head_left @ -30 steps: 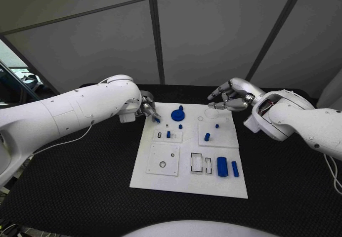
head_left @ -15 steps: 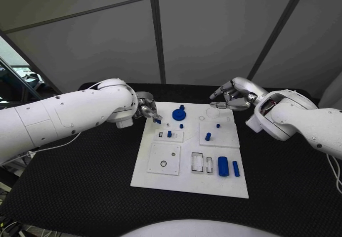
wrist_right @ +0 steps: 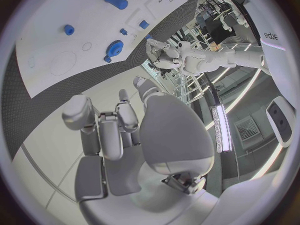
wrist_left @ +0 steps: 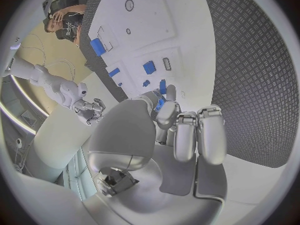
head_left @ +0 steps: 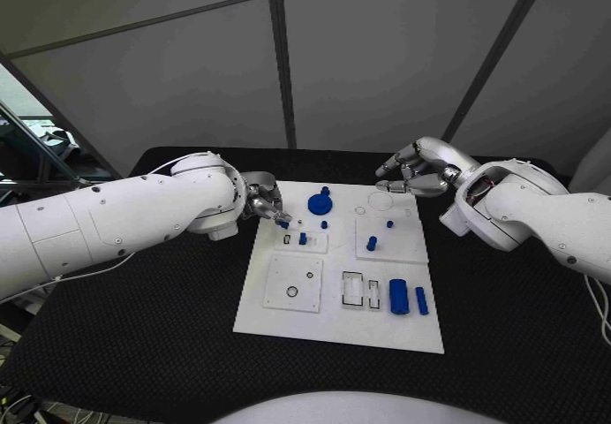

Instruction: Assemble the parts on the task board

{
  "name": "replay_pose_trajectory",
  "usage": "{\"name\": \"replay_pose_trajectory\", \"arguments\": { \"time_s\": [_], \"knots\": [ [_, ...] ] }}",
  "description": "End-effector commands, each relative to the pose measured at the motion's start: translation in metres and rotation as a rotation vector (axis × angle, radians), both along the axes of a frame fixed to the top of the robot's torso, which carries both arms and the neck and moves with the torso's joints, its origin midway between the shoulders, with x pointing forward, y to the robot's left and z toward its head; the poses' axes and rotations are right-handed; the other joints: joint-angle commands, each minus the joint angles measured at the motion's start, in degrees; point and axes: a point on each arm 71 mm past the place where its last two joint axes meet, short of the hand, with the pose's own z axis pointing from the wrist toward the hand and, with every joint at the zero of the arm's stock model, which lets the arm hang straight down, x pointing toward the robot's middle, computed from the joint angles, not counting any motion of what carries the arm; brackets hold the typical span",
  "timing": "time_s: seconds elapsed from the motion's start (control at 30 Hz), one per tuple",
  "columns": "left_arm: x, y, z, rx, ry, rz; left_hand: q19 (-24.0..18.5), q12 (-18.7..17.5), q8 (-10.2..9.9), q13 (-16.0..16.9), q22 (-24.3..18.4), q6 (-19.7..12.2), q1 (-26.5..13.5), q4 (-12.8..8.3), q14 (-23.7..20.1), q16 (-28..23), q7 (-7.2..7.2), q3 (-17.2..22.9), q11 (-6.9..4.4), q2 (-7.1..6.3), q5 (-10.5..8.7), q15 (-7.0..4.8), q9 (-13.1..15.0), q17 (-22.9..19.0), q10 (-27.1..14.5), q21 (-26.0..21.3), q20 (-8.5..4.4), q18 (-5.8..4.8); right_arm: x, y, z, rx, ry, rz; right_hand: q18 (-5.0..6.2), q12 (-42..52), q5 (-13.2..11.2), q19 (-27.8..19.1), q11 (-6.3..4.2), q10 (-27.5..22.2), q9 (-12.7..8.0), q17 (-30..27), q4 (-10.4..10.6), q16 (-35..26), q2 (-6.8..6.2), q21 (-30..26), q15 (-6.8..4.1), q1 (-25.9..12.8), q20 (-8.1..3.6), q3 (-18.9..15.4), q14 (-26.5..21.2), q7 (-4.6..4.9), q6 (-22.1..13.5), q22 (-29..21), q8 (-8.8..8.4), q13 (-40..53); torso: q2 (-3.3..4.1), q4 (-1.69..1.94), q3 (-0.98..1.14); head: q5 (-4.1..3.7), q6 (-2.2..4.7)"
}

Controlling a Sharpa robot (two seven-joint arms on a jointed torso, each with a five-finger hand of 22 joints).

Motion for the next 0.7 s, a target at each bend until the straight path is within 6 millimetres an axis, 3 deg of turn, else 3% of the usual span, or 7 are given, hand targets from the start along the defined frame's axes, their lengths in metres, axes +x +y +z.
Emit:
{"name": "replay_pose_trajectory", "arguments": {
  "time_s": [0.03, 0.13, 0.7],
  "knots": [
    [-0.003, -0.002, -0.002, -0.011, -0.026, 0.004, 3.18, -0.17, 0.32, -0.08, 11.25, -0.04, 0.21, -4.80, 6.05, 0.14, -0.38, 5.17, -0.32, -0.61, 0.06, -0.33, 0.07, 15.09, 0.26, 0.18, -0.45, -9.71, 0.000, 0.000, 0.002, 0.002, -0.010, 0.007, 0.92, 0.32, 0.34, 0.27, -0.08, 0.09, -0.06, 5.03, 0.07, -0.32, 0.19, -0.33, -0.43, -0.14, -0.28, 0.26, 3.69, -0.02, 0.48, -0.09, 0.34, 0.00, 0.04, 0.05, -0.02, -0.09, -0.07],
    [-0.007, -0.003, -0.008, -0.011, -0.022, -0.001, 3.20, -0.19, 0.35, -0.09, 11.27, -0.08, 0.22, -5.00, 6.05, 0.14, -0.38, 5.62, -0.33, -0.85, 0.07, -0.34, 0.15, 15.09, 0.30, 0.19, -0.48, -9.72, 0.000, 0.000, 0.002, 0.002, -0.010, 0.006, 0.92, 0.32, 0.34, 0.27, -0.08, 0.09, -0.06, 5.03, 0.07, -0.32, 0.19, -0.33, -0.43, -0.14, -0.28, 0.26, 3.69, -0.02, 0.48, -0.09, 0.34, 0.00, 0.07, 0.04, -0.08, -0.16, -0.11],
    [-0.017, -0.002, -0.020, 0.011, -0.022, 0.001, 3.27, 0.00, 0.53, 0.14, 11.37, 0.08, 0.00, -5.07, 6.05, 0.14, -0.36, 6.36, -0.33, -0.97, 0.05, -0.36, 0.37, 15.09, 0.57, 0.28, -0.50, -9.75, 0.000, -0.001, 0.002, 0.001, -0.010, 0.006, 0.92, 0.30, 0.46, 0.30, -0.08, 0.07, -0.07, 5.03, 0.11, -0.33, 0.22, -0.33, -0.43, -0.17, -0.28, 0.30, 3.69, -0.02, 0.47, -0.06, 0.34, -0.02, 0.09, -0.01, -0.02, 0.00, -0.29]
  ]
}}
